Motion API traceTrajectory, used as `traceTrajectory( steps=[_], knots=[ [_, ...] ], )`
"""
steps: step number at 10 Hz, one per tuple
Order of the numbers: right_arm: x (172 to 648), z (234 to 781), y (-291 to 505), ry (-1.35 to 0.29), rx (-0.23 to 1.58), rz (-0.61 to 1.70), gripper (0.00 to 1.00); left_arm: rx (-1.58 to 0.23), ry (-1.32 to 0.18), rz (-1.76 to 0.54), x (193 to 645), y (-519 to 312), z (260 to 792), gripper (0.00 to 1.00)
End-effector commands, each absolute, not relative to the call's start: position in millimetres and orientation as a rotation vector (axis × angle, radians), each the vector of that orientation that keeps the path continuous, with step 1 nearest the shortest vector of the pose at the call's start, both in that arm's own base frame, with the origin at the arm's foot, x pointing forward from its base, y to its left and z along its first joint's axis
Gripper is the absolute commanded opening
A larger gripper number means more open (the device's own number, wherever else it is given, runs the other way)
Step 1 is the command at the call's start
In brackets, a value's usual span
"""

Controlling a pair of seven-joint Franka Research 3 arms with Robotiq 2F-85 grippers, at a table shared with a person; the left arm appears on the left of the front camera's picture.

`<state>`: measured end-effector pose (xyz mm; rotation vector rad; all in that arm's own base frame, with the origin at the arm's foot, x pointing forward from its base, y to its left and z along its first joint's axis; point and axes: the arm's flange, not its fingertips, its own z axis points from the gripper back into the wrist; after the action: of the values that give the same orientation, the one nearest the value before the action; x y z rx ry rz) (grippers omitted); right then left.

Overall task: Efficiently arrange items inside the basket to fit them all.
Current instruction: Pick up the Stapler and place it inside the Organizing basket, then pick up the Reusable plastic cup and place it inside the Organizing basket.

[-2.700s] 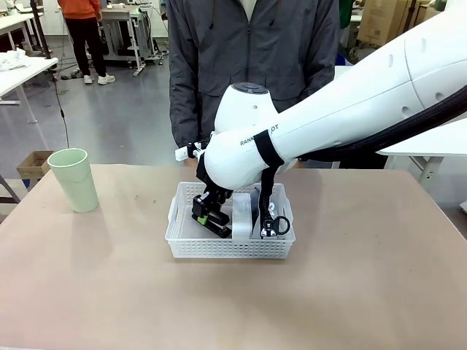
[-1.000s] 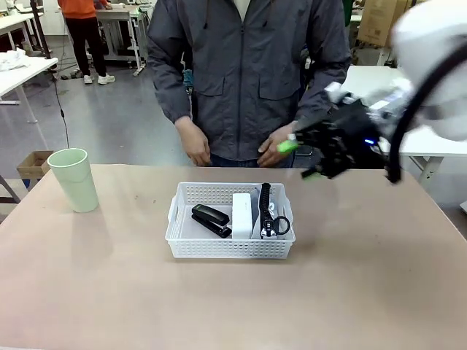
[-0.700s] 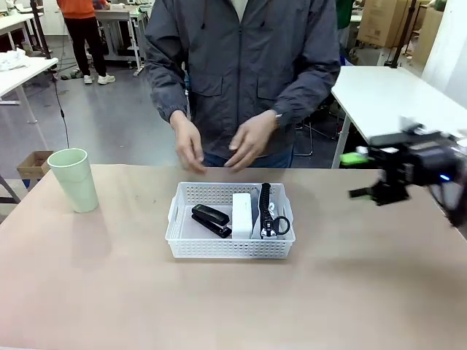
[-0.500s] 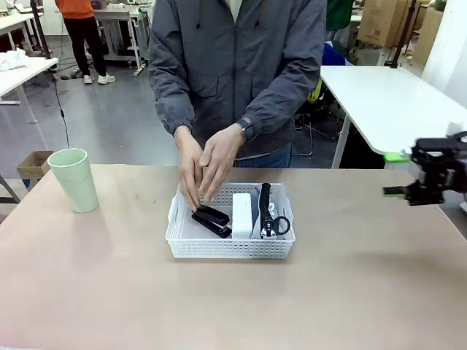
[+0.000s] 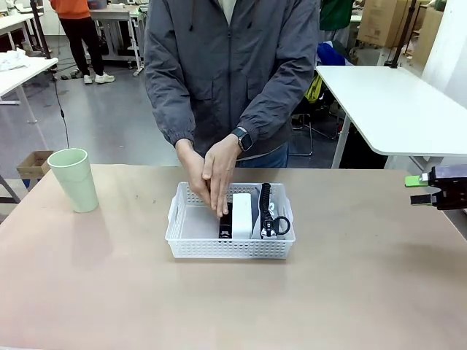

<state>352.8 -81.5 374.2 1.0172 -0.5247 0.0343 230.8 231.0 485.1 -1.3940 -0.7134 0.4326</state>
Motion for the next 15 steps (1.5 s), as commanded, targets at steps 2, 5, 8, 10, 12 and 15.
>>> traceTrajectory(
  steps=[2, 5, 8, 10, 12, 15],
  knots=[
    [350, 376, -83, -0.510, 1.076, 0.005, 1.00, -1.411, -0.734, 0.417, 230, 229, 486, 1.00],
    [350, 376, -83, -0.510, 1.076, 0.005, 1.00, -1.411, -0.734, 0.417, 230, 229, 486, 1.00],
    [350, 376, -83, -0.510, 1.076, 0.005, 1.00, -1.411, -0.734, 0.417, 230, 229, 486, 1.00],
    [350, 376, -83, -0.510, 1.076, 0.005, 1.00, -1.411, -0.734, 0.417, 230, 229, 486, 1.00],
    [350, 376, -83, -0.510, 1.076, 0.005, 1.00, -1.411, -0.734, 0.417, 230, 229, 486, 1.00],
    [350, 376, -83, -0.510, 1.076, 0.005, 1.00, -1.429, -0.673, 0.275, 222, 218, 506, 1.00]
  ],
)
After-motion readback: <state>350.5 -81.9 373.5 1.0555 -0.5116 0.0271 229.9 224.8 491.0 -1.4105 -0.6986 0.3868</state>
